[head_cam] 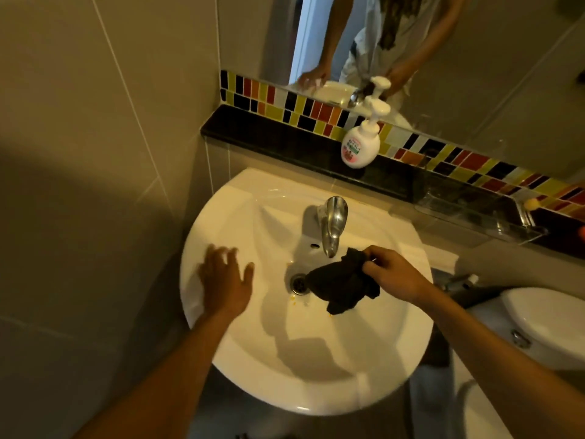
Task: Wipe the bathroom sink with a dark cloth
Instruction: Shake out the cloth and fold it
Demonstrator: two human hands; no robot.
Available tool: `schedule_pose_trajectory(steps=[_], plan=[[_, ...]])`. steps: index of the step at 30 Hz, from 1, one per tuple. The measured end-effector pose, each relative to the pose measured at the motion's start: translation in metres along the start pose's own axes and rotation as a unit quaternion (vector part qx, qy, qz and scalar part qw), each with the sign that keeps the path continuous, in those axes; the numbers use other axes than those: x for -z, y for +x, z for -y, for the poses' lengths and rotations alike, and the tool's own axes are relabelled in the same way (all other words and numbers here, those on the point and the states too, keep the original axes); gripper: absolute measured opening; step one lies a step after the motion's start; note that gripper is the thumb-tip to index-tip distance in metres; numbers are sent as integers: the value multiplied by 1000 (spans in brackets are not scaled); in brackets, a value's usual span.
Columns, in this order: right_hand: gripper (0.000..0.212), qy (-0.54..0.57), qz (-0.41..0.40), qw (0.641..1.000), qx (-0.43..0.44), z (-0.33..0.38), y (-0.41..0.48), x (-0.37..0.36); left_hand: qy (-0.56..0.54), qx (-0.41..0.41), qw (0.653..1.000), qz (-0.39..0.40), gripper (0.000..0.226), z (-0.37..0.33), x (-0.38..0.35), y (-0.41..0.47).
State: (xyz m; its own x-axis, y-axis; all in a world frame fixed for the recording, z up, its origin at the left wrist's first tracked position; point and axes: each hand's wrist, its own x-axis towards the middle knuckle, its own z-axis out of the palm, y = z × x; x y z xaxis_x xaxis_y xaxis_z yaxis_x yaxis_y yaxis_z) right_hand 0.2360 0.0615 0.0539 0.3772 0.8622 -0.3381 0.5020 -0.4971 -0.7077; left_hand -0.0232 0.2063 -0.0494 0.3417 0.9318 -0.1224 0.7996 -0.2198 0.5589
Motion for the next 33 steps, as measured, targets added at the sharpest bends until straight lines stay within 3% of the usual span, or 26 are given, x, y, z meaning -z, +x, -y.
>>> schedule_pose_trajectory(steps=[3,6,7,9,14,18,20,23,25,28,33], plan=[[13,4,49,998,30,29,-14,-4,-193,34,971,137,38,-41,1,-12],[16,2,53,997,59,51,-24,-7,-346,73,884,305,43,-81,24,-26],[17,9,41,997,70,59,-26,-7,-381,72,856,342,43,-93,33,-29],[19,18,8,996,91,72,-29,-6,-415,63,831,364,43,-108,50,-31],[20,20,-61,990,125,101,-38,2,-414,36,841,348,49,-132,78,-30],[33,-19,-90,984,153,117,-48,9,-403,-65,835,370,57,-148,106,-35],[45,-45,-58,984,165,123,-51,12,-373,-115,857,337,53,-152,117,-38],[44,46,-8,985,165,132,-59,22,-362,-125,884,268,30,-151,129,-37],[44,93,-13,982,164,139,-65,29,-357,-126,890,254,29,-148,138,-40],[49,60,-51,983,166,151,-67,35,-310,-155,900,265,24,-152,152,-44],[26,-38,-41,984,171,168,-66,56,-244,-217,899,292,16,-164,184,-45]])
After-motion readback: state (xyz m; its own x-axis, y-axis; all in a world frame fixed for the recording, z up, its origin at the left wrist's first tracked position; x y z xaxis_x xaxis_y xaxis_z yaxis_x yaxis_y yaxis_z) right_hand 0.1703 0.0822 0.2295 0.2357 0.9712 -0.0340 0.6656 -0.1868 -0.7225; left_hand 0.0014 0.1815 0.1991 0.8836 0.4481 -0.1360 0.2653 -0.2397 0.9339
